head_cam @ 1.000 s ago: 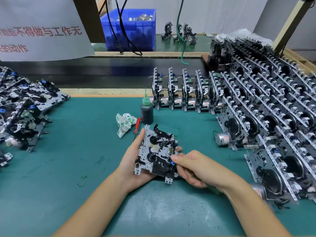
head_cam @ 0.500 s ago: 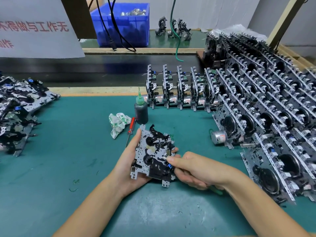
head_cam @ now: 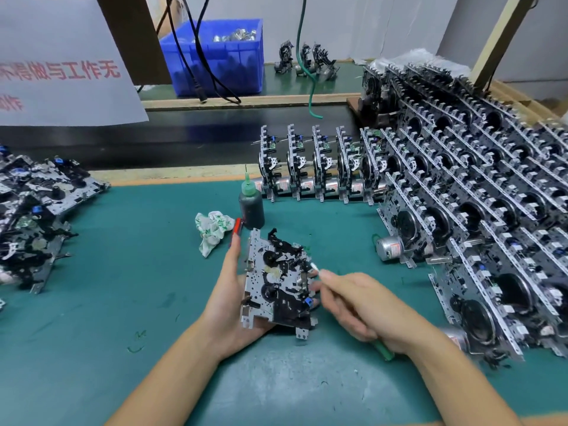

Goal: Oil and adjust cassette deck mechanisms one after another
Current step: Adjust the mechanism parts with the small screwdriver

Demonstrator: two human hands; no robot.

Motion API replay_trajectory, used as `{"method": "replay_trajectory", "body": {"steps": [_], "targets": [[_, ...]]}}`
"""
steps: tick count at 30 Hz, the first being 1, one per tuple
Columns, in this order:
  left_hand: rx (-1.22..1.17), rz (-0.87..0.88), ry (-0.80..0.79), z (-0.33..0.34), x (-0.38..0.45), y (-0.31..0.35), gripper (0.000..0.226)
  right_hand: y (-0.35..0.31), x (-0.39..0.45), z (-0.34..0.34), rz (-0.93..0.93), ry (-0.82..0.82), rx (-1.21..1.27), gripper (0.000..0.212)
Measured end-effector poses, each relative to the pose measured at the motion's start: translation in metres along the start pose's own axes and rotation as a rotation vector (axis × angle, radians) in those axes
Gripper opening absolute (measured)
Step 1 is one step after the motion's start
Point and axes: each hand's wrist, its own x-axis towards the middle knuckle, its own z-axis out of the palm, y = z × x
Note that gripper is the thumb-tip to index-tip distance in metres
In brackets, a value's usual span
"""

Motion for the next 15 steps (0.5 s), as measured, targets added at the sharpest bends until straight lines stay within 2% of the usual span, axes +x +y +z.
{"method": "replay_trajectory", "body": {"steps": [2, 4, 10, 15], "targets": [[-0.03, 0.004, -0.052, 0.002, -0.002, 0.0, 0.094, 0.001, 0.001, -0.003, -0.006, 0.031, 0.144, 0.034], [-0.076, 0.0, -0.101, 0.005, -0.002, -0.001, 0.096, 0.003, 0.003, -0.004, -0.003, 0.059, 0.209, 0.028], [-0.136, -0.018, -0.272, 0.005, 0.0, -0.003, 0.097, 0.003, 0.005, -0.005, -0.04, 0.213, 0.185, 0.028], [-0.148, -0.012, -0.319, 0.002, 0.001, -0.002, 0.096, 0.007, 0.011, 0.001, -0.104, 0.362, 0.07, 0.028]]}}
